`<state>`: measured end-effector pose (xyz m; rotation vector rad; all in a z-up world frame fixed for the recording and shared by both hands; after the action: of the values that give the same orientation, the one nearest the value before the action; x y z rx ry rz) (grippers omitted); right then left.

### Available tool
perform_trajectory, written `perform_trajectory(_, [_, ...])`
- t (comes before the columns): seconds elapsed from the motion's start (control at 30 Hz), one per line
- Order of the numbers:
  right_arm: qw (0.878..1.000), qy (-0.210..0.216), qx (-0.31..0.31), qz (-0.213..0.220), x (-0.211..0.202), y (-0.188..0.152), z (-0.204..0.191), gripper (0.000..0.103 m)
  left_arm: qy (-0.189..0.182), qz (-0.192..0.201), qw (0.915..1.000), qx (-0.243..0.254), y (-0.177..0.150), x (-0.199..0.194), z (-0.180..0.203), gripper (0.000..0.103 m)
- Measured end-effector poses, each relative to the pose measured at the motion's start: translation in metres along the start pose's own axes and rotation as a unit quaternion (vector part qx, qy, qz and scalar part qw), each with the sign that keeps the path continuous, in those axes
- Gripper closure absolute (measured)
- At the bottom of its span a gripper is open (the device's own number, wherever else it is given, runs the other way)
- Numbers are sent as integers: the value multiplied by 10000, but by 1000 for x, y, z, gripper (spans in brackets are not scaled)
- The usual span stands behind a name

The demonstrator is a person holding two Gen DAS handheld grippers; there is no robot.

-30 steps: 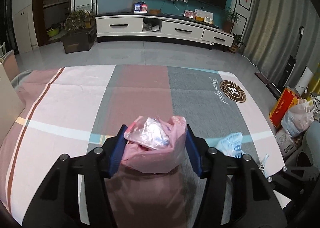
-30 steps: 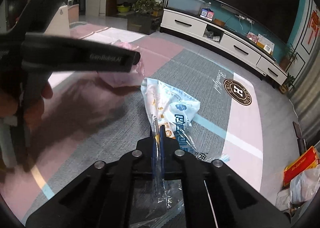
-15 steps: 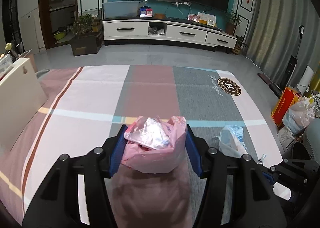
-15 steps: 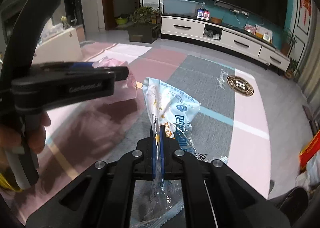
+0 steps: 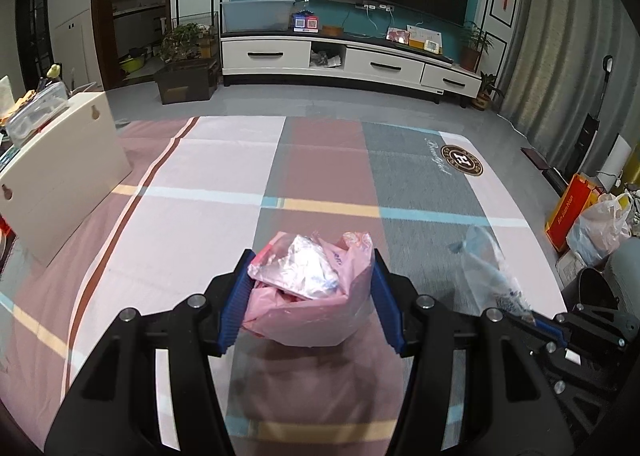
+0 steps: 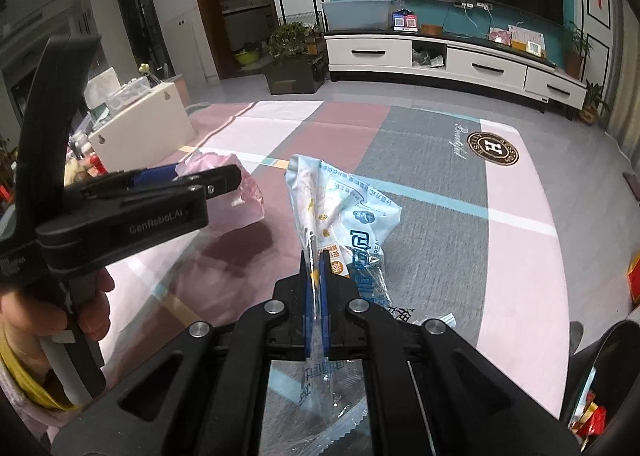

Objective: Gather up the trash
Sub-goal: 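Hold the pink bag and clear printed bag raised above the table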

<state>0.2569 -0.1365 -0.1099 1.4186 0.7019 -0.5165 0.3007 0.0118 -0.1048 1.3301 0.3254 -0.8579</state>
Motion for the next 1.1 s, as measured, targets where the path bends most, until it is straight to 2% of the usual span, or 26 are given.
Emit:
perform_trajectory(0.33, [9993,252,291,-6,-22,-7,-6,98,34,-18,10000,66,-17,-27,-1,46])
perform_trajectory(0.73, [9987,357,360,6,-41,-19,-12,98,182,-53,9997,132,-34,-53,1,46])
perform_trajectory(1.1, [9985,408,353,22,-53,-28,-19,98,147,-33,9997,178,-46,-73,2,46])
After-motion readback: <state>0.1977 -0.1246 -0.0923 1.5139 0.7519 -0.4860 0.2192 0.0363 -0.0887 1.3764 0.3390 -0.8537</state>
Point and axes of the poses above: each gripper's, at about its wrist camera, not at the fingertips, and x roughly the way its jaws point, z to its right, y to its top, the point moved 4 cm from there along x, roughly the way its jaws point, and after that the axes turned 15 degrees about -y, right-handed, at the moved point
